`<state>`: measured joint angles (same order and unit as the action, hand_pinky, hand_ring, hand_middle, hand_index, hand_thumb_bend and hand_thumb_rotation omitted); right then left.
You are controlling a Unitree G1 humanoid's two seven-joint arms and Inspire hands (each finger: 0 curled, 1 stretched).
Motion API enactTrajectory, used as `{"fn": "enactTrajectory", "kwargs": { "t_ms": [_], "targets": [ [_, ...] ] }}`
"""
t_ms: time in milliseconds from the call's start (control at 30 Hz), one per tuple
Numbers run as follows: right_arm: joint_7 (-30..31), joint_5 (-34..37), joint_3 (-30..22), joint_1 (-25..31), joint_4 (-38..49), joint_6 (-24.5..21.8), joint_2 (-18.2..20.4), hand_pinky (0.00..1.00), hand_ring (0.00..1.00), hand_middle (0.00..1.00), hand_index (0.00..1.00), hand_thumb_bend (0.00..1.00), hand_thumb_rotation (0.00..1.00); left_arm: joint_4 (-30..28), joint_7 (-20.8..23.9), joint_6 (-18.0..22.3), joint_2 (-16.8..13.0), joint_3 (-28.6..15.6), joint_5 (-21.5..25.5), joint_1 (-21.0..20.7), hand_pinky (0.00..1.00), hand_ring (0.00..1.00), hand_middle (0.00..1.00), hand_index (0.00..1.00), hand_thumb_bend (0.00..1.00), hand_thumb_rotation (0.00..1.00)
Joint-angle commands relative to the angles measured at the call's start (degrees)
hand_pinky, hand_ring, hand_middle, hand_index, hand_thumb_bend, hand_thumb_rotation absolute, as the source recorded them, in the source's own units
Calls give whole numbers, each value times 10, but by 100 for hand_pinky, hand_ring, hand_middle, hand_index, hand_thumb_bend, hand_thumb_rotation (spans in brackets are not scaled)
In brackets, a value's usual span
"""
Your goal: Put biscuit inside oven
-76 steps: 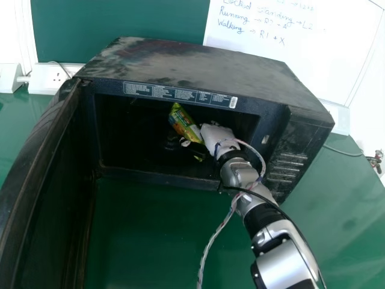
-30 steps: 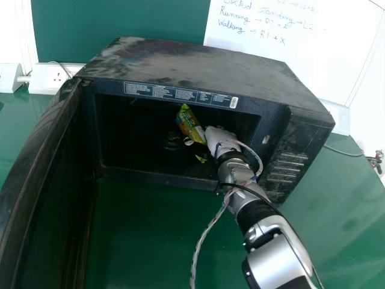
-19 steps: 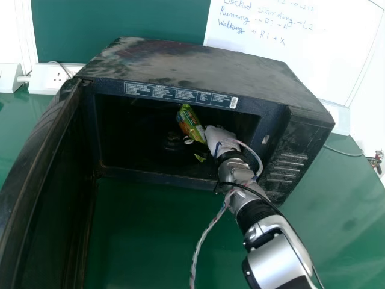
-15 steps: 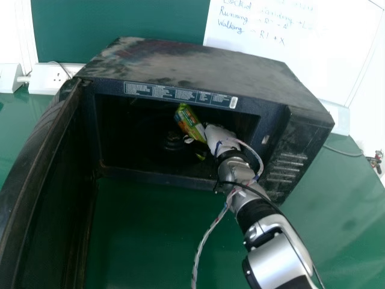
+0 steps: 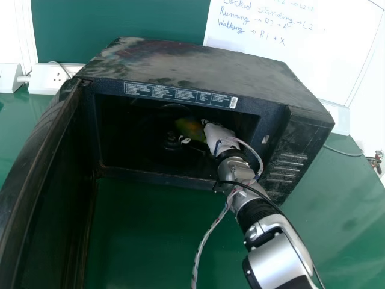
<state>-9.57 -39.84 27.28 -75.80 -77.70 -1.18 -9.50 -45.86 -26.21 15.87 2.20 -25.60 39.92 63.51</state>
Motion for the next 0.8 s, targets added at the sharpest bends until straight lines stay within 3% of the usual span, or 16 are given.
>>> {"fn": "enactTrajectory", "kwargs": {
  "t_ms": [0,233,333,500,633,733,767],
  "targets": [
    [-5,3,-2,-11,3,1,-4,79,91,100,100,87,74,2,0,3,1,3,4,5,35,46,55,64,100,100],
    [-12,5,-4,-6,5,13,-6,78,91,100,100,84,76,8,-4,8,0,1,-1,3,35,46,53,64,95,100],
    [-13,9,-6,-6,6,11,-5,79,91,100,99,84,76,4,0,3,-2,2,-3,7,40,51,58,65,95,100],
    [-23,9,-5,-2,10,26,-10,79,91,100,99,84,76,2,2,2,-3,3,-4,6,36,46,54,66,95,100],
    [-33,9,-4,6,16,43,-19,79,91,100,98,84,76,-2,6,-2,-6,2,-3,8,43,54,61,69,95,100],
    [-42,12,-7,17,23,62,-28,80,91,100,98,83,76,-5,9,-4,-8,2,-4,8,37,47,57,71,95,100],
    [-46,15,-9,21,26,65,-30,79,91,100,98,82,76,-4,9,-4,-8,2,-4,7,30,40,50,70,95,100]
  ]
}}
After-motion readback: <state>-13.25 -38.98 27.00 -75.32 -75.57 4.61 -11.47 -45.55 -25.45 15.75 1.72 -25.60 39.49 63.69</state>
